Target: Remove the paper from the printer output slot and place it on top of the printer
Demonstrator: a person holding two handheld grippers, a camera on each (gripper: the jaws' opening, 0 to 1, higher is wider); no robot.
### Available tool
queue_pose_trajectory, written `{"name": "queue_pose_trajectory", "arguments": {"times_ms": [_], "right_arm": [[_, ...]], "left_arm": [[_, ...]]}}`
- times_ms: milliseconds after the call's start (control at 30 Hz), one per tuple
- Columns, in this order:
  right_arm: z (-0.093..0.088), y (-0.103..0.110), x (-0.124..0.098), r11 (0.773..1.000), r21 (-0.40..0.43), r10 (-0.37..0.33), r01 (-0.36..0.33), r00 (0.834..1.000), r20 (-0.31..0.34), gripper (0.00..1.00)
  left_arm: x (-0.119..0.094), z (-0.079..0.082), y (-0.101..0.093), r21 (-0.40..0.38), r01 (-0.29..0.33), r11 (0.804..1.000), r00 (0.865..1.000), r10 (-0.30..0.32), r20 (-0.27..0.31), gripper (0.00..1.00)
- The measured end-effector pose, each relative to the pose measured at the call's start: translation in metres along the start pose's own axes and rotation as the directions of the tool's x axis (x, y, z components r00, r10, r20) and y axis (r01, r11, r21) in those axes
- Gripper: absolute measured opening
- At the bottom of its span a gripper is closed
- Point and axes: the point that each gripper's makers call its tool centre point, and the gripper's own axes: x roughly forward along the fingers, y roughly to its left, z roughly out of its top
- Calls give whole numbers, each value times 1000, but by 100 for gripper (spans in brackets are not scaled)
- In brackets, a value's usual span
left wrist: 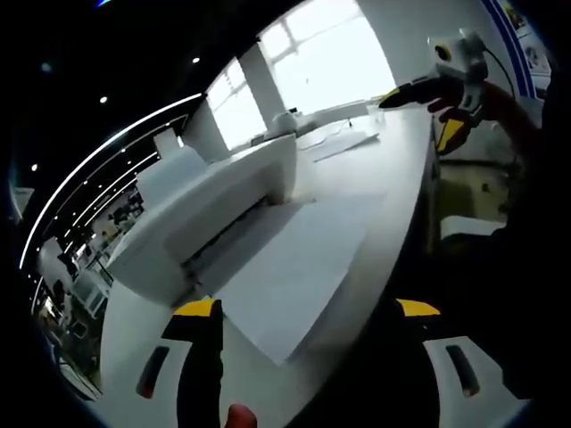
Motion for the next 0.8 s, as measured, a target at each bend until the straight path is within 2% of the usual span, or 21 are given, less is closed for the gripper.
{"name": "queue_pose_trajectory", "arguments": {"times_ms": [800], "right_arm": [[1,1,0,1000,0,0,0,1000,3,90]], "left_arm": [[4,0,2,1,-7,1000,1000,7,8,81]]}}
